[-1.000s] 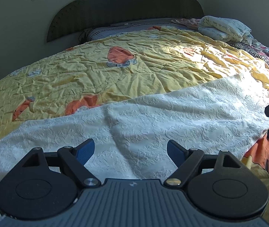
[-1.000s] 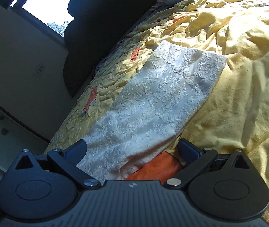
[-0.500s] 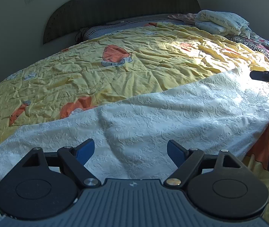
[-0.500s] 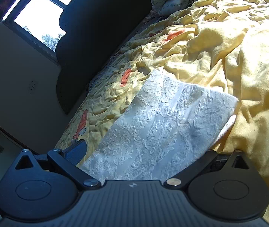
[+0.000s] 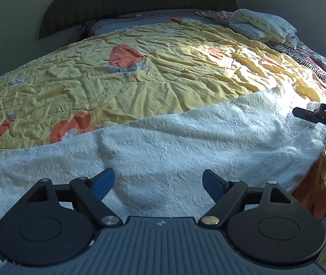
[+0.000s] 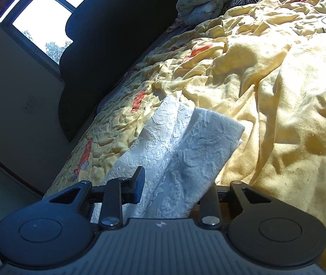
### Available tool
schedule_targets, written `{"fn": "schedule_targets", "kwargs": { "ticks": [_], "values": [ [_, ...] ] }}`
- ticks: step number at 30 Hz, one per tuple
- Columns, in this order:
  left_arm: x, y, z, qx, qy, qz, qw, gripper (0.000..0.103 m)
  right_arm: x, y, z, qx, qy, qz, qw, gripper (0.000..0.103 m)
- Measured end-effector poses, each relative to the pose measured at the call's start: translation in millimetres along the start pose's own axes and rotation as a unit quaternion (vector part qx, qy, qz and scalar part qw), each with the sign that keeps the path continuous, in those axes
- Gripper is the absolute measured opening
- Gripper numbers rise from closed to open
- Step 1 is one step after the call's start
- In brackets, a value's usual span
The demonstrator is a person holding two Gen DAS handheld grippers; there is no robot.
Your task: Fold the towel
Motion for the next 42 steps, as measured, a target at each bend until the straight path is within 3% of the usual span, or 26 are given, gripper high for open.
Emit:
{"fn": "schedule_targets", "kwargs": {
  "ticks": [3,6,9,13,15,19,21,25,30,33,37,39,42],
  "values": [
    [2.4,-5.6,-2.5,-0.014,0.033,0.014,0.9993,0.086,-4.5,-2.5,14.0,-0.05,0.014,-0.012,0.999,0.024],
    [5.8,-12.5,-3.7,-0.049,0.09,0.037,0.994,0.086,-9.4,-4.6,39.1,-0.13,0.037,-0.026,0.99,0.024],
    [14.4,-21.5,-5.2,-0.112,0.171,0.074,0.9761,0.086,-16.0,-3.3,66.3,-0.205,0.046,-0.044,0.977,0.023],
    [25.0,-35.8,-11.3,-0.199,0.276,0.1,0.935,0.086,-24.6,5.7,95.1,-0.283,0.054,-0.059,0.956,0.023],
    [26.2,-44.5,-19.6,-0.216,0.311,0.096,0.9204,0.086,-27.9,13.2,108.0,-0.313,0.049,-0.062,0.947,0.023],
    [25.1,-62.7,-42.1,-0.218,0.36,0.083,0.9032,0.086,-32.4,31.8,130.7,-0.369,0.035,-0.061,0.927,0.023],
    [22.7,-69.6,-51.6,-0.21,0.371,0.073,0.9016,0.087,-36.0,43.4,142.7,-0.4,0.028,-0.063,0.914,0.023],
    [29.7,-76.8,-61.2,-0.201,0.362,0.072,0.9074,0.088,-39.8,66.5,163.6,-0.453,0.015,-0.064,0.889,0.023],
    [43.4,-75.2,-42.4,-0.226,0.346,0.076,0.9075,0.088,-35.5,89.5,177.0,-0.506,0.001,-0.056,0.86,0.023],
    [46.4,-72.4,-26.9,-0.247,0.349,0.081,0.9004,0.088,-31.4,101.1,183.4,-0.535,-0.01,-0.041,0.844,0.023],
    [35.3,-64.8,-6.0,-0.256,0.366,0.059,0.8929,0.089,-29.9,123.5,196.0,-0.58,-0.021,-0.023,0.814,0.023],
    [30.9,-59.0,3.4,-0.257,0.361,0.052,0.8949,0.09,-25.4,129.0,199.3,-0.598,-0.017,-0.018,0.801,0.023],
    [23.7,-45.6,16.1,-0.245,0.347,0.042,0.9044,0.091,-24.8,137.8,204.0,-0.613,-0.008,-0.012,0.79,0.023]
  ]
}}
Point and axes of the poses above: each gripper's, at about its wrist camera, not at the fingertips, and x roughly the way its jaws point, z to its left, y to its underside, the point moved 4 cm from there along x, roughly the way its jaws point, and after that the axes turned 9 degrees about -x, right-handed, at the moved point
